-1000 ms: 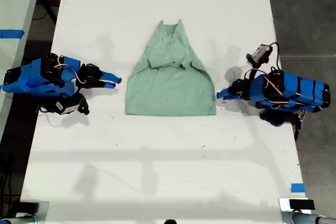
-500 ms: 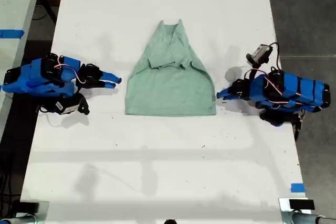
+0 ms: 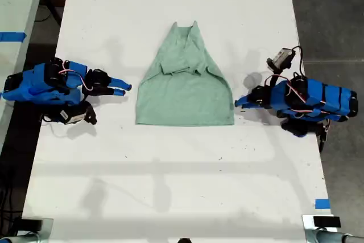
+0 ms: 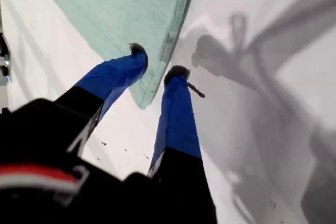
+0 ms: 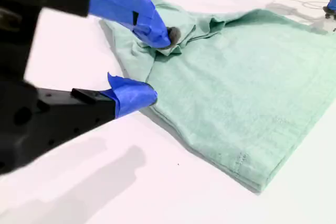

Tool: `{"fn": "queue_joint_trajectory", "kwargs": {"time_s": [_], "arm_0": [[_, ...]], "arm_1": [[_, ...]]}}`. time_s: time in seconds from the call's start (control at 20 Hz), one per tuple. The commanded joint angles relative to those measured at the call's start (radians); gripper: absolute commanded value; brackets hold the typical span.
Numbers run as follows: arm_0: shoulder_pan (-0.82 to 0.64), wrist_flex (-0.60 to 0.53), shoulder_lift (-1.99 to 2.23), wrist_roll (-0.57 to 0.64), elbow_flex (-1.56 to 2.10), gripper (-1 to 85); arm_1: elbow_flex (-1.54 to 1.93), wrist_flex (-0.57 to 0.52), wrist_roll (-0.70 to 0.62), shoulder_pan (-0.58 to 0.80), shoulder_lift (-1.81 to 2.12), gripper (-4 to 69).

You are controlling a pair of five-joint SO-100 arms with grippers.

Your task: Fold t shirt

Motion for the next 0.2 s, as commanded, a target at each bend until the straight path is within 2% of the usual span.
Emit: {"fn": "queue_joint_trajectory", "kwargs": {"time_s": [0.0,0.15], "arm_0": [[-0.014,0.0,0.006,0.009,-0.003,13.9],[-0.014,0.0,0.006,0.009,-0.003,14.0]], "arm_1": [[0.049,0.006,0.008,0.009,0.011,10.7],[0.049,0.006,0.008,0.009,0.011,10.7]]}}
